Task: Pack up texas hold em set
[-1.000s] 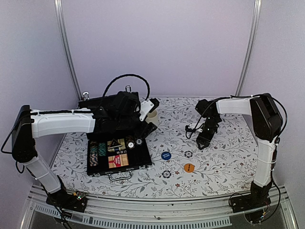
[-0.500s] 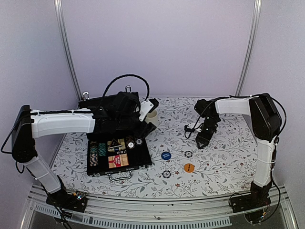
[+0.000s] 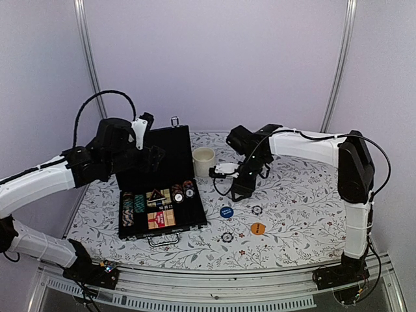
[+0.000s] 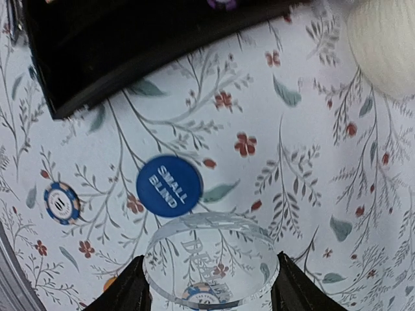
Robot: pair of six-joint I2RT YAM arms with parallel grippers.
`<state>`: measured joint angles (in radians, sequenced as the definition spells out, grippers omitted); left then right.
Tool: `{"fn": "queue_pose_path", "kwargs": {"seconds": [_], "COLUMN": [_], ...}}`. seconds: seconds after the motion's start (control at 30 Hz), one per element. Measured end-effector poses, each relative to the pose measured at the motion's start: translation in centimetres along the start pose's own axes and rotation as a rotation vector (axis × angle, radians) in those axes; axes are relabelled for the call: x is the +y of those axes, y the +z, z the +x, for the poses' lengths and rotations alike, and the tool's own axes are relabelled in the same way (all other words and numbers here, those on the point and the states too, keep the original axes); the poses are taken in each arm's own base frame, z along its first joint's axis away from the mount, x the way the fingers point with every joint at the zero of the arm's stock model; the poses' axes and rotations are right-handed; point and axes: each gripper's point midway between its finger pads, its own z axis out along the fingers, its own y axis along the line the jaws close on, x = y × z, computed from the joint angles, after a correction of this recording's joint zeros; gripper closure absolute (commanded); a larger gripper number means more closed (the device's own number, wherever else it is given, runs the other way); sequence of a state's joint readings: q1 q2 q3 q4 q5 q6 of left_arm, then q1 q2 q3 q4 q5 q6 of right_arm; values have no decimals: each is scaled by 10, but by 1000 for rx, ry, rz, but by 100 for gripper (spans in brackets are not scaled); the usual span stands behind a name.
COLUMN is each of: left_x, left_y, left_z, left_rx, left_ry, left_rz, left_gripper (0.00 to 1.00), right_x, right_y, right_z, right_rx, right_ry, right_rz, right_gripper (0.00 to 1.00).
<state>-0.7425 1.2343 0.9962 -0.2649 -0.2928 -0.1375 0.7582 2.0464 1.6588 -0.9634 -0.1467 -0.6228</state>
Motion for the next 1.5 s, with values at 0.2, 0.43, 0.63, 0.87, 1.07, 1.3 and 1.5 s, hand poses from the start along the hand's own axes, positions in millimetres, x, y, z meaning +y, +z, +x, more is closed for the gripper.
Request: {"fn": "queue_pose_path", "kwargs": {"seconds": [0.2, 0.43, 0.63, 0.87, 1.07, 1.3, 1.5], "left_x": [21, 24, 23, 20, 19, 18, 18], "left_y": [-33, -44, -45, -45, -44, -44, -43], "left_z": [4, 9, 8, 15, 16, 17, 17], "left_rx": [-55, -71, -74, -64, -64, -62, -61], "left_ry": [-156, -235, -252, -260, -260, -259, -259], "left_rz": [-23, -16, -6, 11, 14, 19, 22], "left_gripper": [29, 30, 30, 30, 30, 30, 30], "right_x": [38, 86, 122, 138, 133, 133, 137], "right_y": [-24, -5, 29, 62, 73, 73, 71], "right_z": [-92, -167, -203, -211, -218, -229, -232], "right_rx": [-171, -297, -352, -362, -389, -433, -451], "right_ry": [-174, -282, -327, -327, -305, -299, -306], "right_rz": [-12, -96, -143, -165, -160, -169, -186], "right_gripper": [50, 47, 45, 44, 43, 40, 34]}}
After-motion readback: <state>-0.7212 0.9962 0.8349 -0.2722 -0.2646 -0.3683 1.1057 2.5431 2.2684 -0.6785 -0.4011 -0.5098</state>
